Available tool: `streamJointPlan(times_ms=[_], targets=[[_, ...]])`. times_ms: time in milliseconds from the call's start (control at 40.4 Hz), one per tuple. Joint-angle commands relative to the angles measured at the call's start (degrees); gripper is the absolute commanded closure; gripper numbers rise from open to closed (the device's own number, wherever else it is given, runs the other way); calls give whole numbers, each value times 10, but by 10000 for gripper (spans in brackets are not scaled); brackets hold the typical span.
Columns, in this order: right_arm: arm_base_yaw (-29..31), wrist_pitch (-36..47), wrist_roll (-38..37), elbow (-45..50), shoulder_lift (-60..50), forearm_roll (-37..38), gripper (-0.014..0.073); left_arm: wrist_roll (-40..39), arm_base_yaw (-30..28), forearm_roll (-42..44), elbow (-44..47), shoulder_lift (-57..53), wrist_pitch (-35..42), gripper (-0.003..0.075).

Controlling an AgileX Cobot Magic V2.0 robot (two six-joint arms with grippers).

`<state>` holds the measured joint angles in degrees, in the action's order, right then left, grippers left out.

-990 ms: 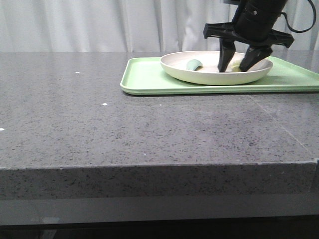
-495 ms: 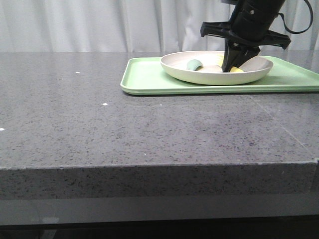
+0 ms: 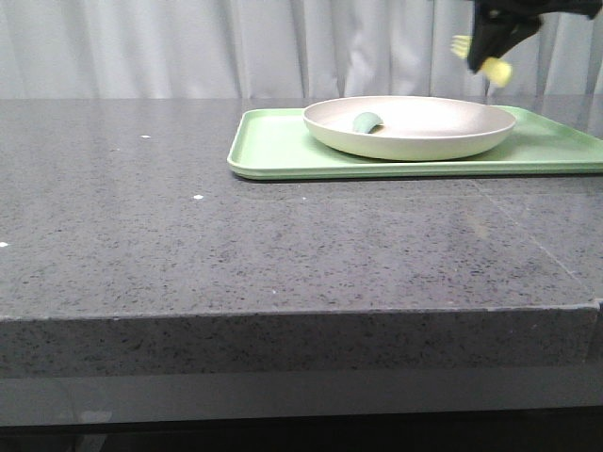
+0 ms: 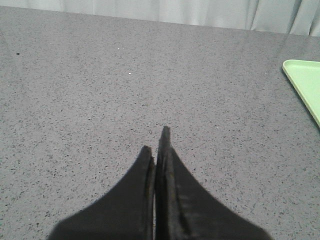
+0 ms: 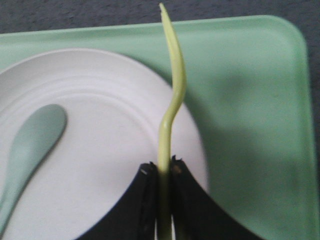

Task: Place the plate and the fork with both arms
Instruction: 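Lift the fork out of the plate and move it beside the plate, then lower the fork onto the tray and open the right gripper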

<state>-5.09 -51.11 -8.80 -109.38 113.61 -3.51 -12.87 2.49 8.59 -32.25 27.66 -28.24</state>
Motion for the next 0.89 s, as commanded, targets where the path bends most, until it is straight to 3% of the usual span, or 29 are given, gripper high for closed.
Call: streamJointPlan(times_ms=[0, 594, 668, 866], targets=[[24, 6, 12, -20, -34, 17, 573, -6, -1, 1, -16, 3, 41, 738], [38, -28, 31, -16, 32, 61, 558, -6, -1, 1, -16, 3, 41, 738], [38, -31, 31, -16, 32, 61, 507, -6, -1, 1, -16, 3, 41, 738], [38, -38, 31, -16, 32, 61, 236, -6, -1, 1, -16, 3, 41, 738]])
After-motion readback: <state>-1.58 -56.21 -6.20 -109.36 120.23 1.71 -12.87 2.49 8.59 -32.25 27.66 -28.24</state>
